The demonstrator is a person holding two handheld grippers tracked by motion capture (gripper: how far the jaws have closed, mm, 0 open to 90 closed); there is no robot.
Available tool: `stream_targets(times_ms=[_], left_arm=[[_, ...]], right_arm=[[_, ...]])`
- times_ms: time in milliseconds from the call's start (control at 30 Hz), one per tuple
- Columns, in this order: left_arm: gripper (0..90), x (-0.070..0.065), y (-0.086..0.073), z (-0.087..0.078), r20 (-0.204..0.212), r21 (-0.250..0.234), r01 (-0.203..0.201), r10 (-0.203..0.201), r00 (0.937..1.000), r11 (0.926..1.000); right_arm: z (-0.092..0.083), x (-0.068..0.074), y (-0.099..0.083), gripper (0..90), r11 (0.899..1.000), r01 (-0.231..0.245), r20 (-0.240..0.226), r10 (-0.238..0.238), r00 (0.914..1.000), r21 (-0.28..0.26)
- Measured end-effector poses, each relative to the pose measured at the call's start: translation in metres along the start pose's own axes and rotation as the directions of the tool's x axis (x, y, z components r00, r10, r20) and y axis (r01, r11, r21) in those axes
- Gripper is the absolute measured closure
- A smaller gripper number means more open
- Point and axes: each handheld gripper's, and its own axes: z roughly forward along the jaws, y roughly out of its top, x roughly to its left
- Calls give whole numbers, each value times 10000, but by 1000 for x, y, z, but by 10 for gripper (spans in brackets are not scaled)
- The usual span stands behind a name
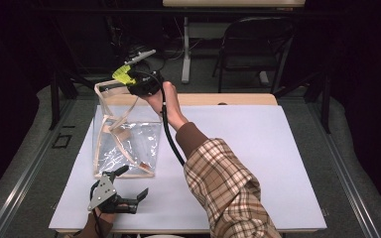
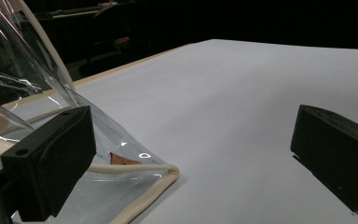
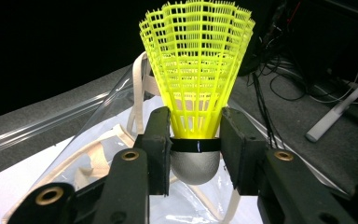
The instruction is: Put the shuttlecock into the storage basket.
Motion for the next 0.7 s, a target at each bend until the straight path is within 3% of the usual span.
stream_targets(times_ms=[700], left_arm=[[0, 0, 0, 0, 25, -24, 6, -6, 10000, 10000]], right_arm=[[14, 4, 0, 644, 9999, -6, -68, 7, 10000, 141]])
